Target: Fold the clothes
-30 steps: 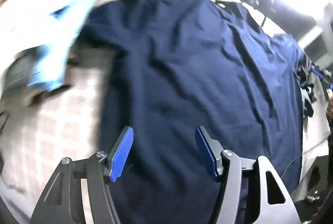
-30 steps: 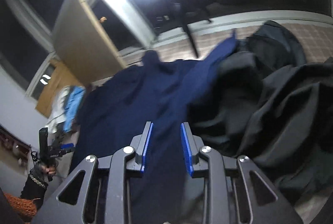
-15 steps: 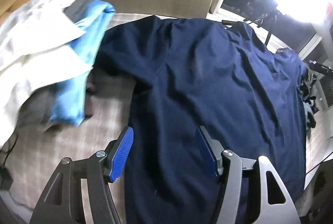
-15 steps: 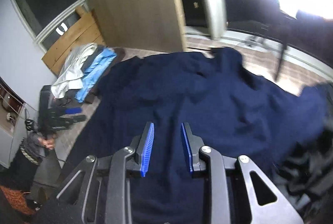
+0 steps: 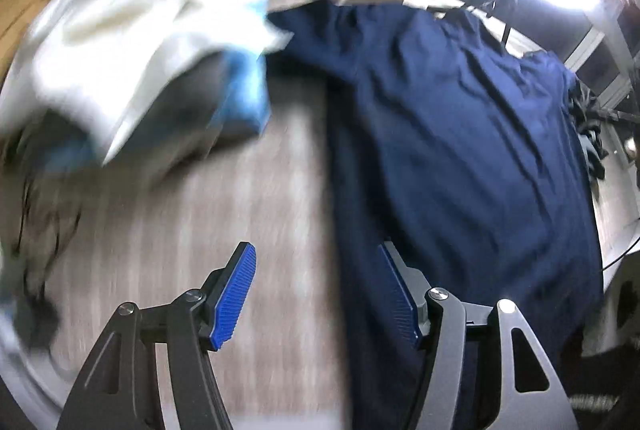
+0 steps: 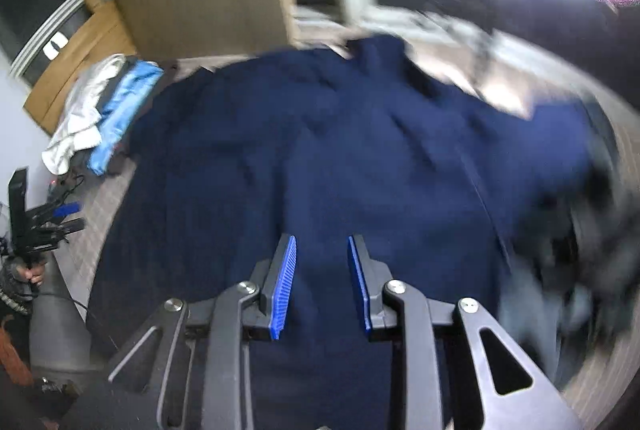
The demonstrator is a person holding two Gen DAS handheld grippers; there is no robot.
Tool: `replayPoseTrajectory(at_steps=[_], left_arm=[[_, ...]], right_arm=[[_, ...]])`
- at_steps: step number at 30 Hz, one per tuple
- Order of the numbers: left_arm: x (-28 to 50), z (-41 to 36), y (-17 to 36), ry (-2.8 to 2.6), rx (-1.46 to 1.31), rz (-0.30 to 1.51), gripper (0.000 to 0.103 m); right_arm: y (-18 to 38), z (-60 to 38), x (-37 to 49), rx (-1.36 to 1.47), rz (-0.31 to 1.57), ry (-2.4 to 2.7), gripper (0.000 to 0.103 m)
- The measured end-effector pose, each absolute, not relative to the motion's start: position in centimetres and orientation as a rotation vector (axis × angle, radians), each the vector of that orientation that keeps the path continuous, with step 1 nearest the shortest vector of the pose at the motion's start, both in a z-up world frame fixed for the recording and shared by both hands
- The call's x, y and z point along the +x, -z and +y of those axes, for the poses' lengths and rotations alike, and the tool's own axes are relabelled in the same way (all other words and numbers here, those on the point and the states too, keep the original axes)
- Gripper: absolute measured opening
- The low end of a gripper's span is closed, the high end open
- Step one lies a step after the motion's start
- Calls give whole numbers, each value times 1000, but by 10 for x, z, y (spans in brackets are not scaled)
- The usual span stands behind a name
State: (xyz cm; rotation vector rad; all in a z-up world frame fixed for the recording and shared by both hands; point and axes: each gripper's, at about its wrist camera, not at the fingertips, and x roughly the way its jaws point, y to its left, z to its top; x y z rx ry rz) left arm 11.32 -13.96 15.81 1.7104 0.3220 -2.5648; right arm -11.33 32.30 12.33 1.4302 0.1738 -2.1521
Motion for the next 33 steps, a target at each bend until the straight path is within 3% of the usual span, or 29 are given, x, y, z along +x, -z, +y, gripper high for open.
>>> replayPoseTrajectory(at_steps=[5, 11, 23, 26, 28, 33], left_arm=[[184, -131, -136, 2473, 1776, 523, 60], [230, -89, -133, 2461, 1726, 541, 59], [228, 41, -170, 2623, 1782, 281, 60], [228, 55, -163, 2621, 1809, 273, 60], [226, 54, -152, 2595, 1844, 313, 60], [225, 50, -127, 2481, 1900, 355, 59]], right_arm=[[-72, 423, -42, 1650, 34, 2242, 28], [-45, 497, 7, 1716, -132, 2240, 28], [-24, 548, 55, 1584, -143, 2072, 28], [-19, 547, 56, 1570, -114, 2037, 29], [-19, 544, 57, 1542, -98, 2026, 35], [-21, 536, 64, 1488, 2, 2024, 36]])
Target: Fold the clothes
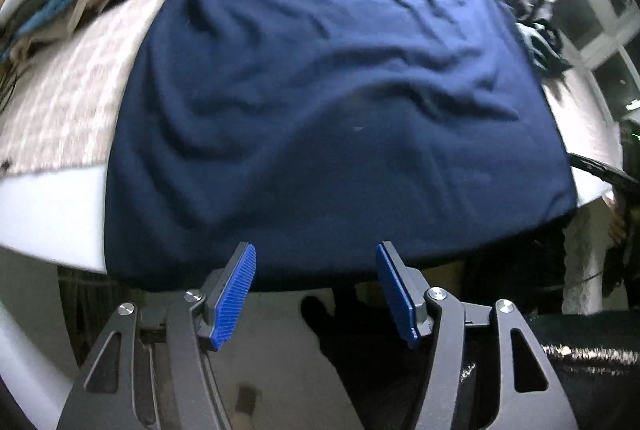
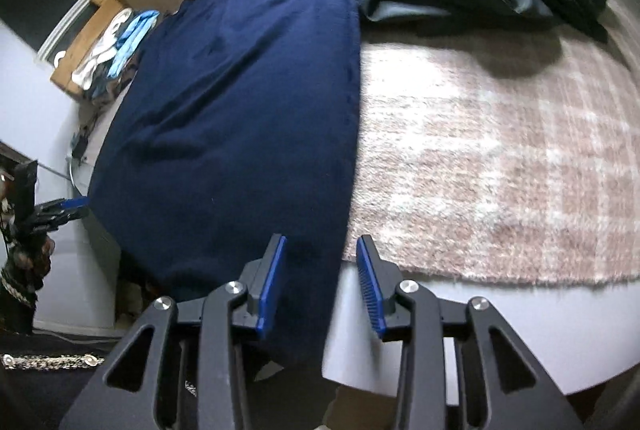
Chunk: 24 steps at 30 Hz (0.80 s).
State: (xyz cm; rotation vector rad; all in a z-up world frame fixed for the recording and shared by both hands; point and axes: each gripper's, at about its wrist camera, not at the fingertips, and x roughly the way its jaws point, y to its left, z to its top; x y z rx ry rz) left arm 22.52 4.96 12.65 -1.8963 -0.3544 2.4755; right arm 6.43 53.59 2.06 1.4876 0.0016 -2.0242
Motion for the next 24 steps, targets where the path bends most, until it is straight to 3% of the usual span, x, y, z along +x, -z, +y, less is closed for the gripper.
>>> replayPoseTrajectory(at_steps=[2, 3, 4, 9, 11, 12, 13, 24], left_arm=[[232, 49, -133, -2484, -1870, -375, 59], [237, 49, -140, -2498, -1855, -361, 59], [242, 49, -146, -2513, -1842, -346, 60], [275, 52, -172, -2576, -1817, -273, 60], [283, 62, -175, -2579, -1782, -295, 60], [285, 70, -176, -2572, -1764, -300, 60], [286, 83, -175, -2554, -1742, -289, 60], [269, 277, -159, -2258, -1454, 148, 60]], right_arm=[[-23, 528, 71, 1464, 88, 2035, 31], [-23, 525, 71, 1464, 129, 2036, 7], [-24, 525, 71, 1474, 135, 2024, 3], [-42, 562, 63, 1464, -106, 1999, 4], [-43, 577, 60, 1500, -182, 2005, 11], [-41, 581, 61, 1526, -196, 1999, 24], [-40, 581, 65, 1533, -193, 1996, 27], [-23, 547, 120, 1432, 194, 2016, 27]])
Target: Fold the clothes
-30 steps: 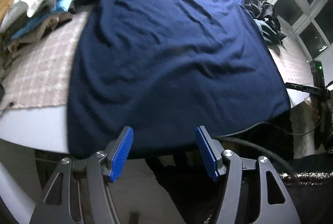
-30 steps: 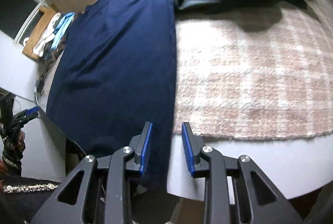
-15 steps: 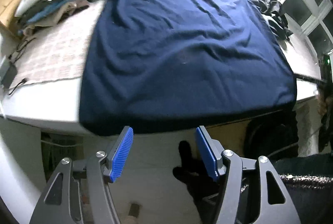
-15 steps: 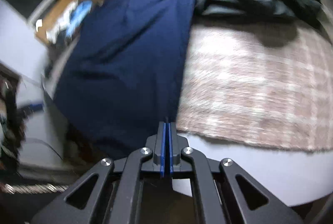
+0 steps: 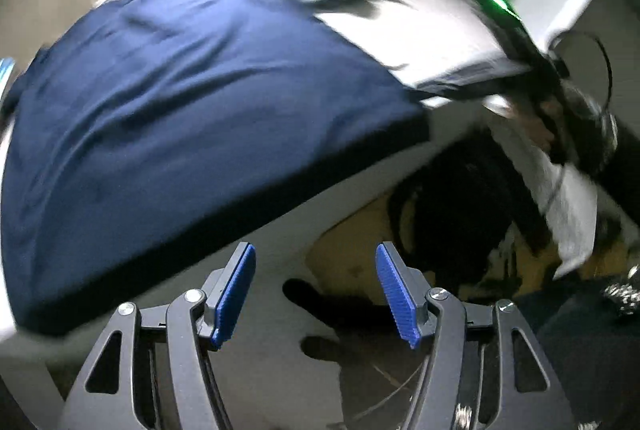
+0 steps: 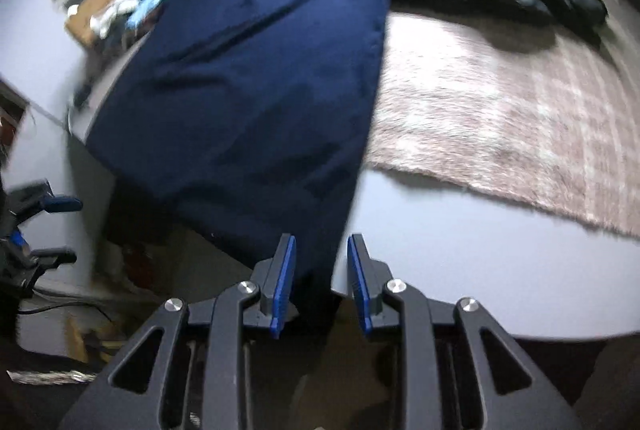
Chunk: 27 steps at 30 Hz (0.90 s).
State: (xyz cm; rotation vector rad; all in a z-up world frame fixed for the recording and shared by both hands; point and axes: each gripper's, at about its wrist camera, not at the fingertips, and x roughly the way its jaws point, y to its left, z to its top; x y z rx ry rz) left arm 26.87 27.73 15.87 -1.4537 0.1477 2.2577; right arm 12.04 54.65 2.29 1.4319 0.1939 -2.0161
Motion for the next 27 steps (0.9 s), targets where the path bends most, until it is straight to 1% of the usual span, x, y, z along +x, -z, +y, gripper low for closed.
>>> replayPoseTrajectory(at_steps=[1, 2, 3, 6, 10, 12, 14, 16, 17, 19, 21, 23, 26, 27], left_arm=[[266, 285, -158, -2242, -1435, 165, 60], [262, 295, -157, -2227, -1414, 175, 60], [256, 303, -155, -2219, -1403, 171, 60], [236, 327, -153, -2189, -1356, 147, 60], [214, 356, -156, -2200, -1273, 153, 60], [202, 364, -158, -2234, -1237, 156, 61], [193, 367, -157, -2301, -1212, 174, 61], [182, 362, -155, -2346, -1219, 146, 61], [176, 359, -153, -2347, -1237, 101, 59], [165, 354, -149, -2311, -1260, 15, 48], [161, 346, -148, -2283, -1258, -47, 15], [160, 336, -150, -2270, -1243, -101, 10], [162, 324, -155, -2234, -1264, -199, 7], [163, 320, -158, -2226, -1265, -208, 7]], right_arm=[[-22, 543, 121, 1421, 210, 2006, 26], [-22, 540, 120, 1416, 209, 1990, 20], [-21, 540, 117, 1432, 177, 1969, 3], [-22, 545, 104, 1495, 0, 1900, 3], [-36, 557, 87, 1510, -350, 1777, 3], [-42, 557, 82, 1511, -402, 1743, 3], [-46, 552, 78, 1517, -408, 1727, 3], [-49, 552, 74, 1522, -419, 1711, 3], [-50, 554, 71, 1526, -444, 1690, 3], [-49, 543, 68, 1533, -485, 1665, 3], [-49, 533, 66, 1538, -510, 1649, 3], [-56, 535, 64, 1536, -481, 1632, 3], [-73, 534, 47, 1527, -363, 1643, 5], [-81, 534, 37, 1515, -324, 1676, 8]])
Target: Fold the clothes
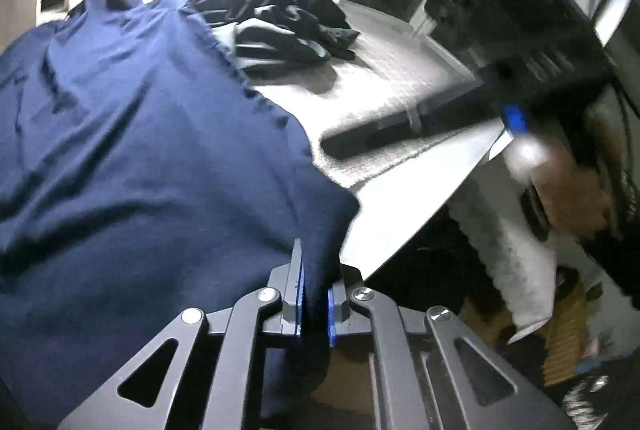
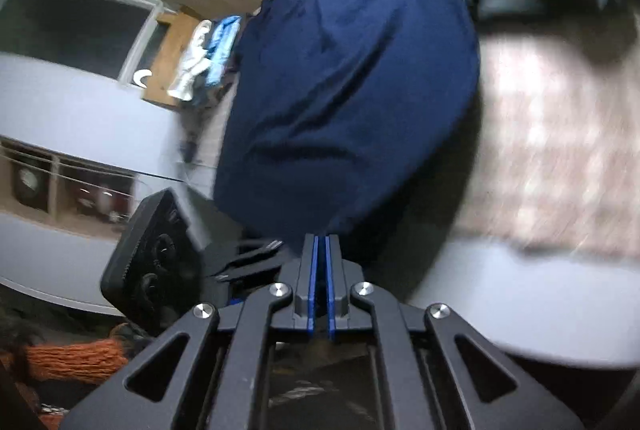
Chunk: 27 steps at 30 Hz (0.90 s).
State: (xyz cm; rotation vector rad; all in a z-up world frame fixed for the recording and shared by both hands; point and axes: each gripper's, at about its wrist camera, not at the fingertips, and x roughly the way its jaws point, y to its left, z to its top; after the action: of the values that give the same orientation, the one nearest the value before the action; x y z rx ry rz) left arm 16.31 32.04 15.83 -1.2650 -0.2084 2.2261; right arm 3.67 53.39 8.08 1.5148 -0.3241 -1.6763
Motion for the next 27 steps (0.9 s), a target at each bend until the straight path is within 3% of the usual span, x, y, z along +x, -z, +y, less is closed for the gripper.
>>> replayPoseTrajectory(at_steps=[2, 4, 5, 8, 11, 16, 20, 21, 23, 24, 27], left_arm=[[165, 313, -164, -2211, -1267, -227, 7], [164, 311, -166, -2183, -1285, -237, 7], [164, 310, -166, -2165, -1296, -244, 7], [152, 317, -161, -2115, -1338, -219, 7], [140, 323, -152, -2053, -1382, -236, 7], [123, 343, -130, -1938, -1452, -278, 6], [112, 349, -124, -1890, -1446, -312, 6], [111, 348, -124, -1881, -1446, -322, 6], [107, 346, -124, -1870, -1446, -344, 4], [105, 343, -125, -1863, -1442, -356, 4], [103, 339, -127, -1857, -1432, -381, 4]], right_arm=[[-105, 534, -3, 1433, -281, 1816, 17], [-129, 532, -53, 1343, -230, 1968, 35], [-140, 530, -78, 1302, -209, 2033, 38], [-163, 516, -158, 1211, -140, 2183, 39], [-166, 496, -245, 1206, -64, 2313, 48], [-133, 472, -345, 1366, -110, 2403, 49], [-101, 461, -375, 1482, -83, 2360, 49], [-97, 460, -377, 1480, -88, 2351, 48], [-95, 460, -377, 1439, -128, 2321, 23], [-96, 460, -377, 1426, -136, 2315, 3], [-107, 462, -372, 1372, -170, 2321, 3]])
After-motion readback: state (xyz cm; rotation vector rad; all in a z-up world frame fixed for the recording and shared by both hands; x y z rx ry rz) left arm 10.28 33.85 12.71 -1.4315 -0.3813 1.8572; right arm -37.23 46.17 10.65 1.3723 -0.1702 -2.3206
